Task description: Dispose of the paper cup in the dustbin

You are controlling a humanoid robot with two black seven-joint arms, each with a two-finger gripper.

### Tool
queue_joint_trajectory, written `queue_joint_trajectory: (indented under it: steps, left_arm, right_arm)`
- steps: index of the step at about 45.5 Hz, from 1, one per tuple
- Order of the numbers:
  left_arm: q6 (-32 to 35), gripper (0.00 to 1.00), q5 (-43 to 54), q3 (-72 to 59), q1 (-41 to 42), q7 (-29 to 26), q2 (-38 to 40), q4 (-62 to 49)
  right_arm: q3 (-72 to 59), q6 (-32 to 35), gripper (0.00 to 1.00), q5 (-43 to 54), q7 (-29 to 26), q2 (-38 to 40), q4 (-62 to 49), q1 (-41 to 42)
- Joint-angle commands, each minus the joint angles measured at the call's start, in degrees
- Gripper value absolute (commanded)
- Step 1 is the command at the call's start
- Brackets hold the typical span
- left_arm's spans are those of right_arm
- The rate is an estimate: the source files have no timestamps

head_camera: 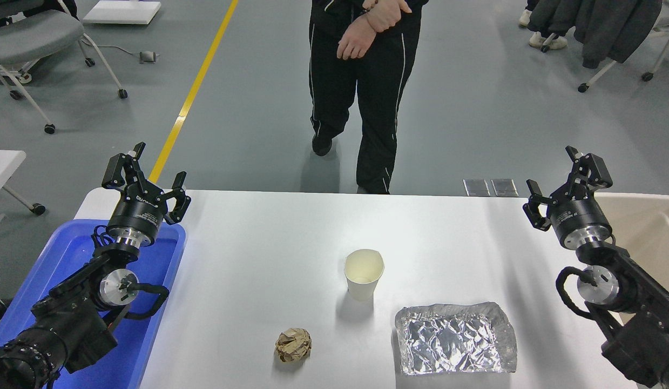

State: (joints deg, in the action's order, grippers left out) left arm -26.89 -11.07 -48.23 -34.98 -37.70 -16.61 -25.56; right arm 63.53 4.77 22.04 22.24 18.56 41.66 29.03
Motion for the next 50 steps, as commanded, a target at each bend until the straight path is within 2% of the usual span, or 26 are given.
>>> queue_joint_trajectory:
  steps: [1,29,38,43,50]
  left_arm:
    - [0.0,1.0,0.0,0.0,0.0,0.0,0.0,0.0]
    - [0.0,1.0,0.0,0.0,0.0,0.0,0.0,0.0]
    - [0.0,1.0,0.0,0.0,0.0,0.0,0.0,0.0]
    - [0.0,1.0,0.0,0.0,0.0,0.0,0.0,0.0]
    - [0.0,1.0,0.0,0.0,0.0,0.0,0.0,0.1]
  right_arm:
    - [0.3,0.3,1.0,-0.7,0.0,0.2,-2.3,0.6]
    - [-0.2,-0.5,1.0,-0.7,0.0,0.1,-4.6,0.8]
    - [-0.8,-0.1,1.0,-0.7,0.0,0.3,-8.9,4.3]
    - [-3.7,-0.1,1.0,-0.7,0.0,1.7,-9.9,6.2]
    - [-16.0,0.0,0.99,0.4,-0.3,4.2,-9.8,11.5]
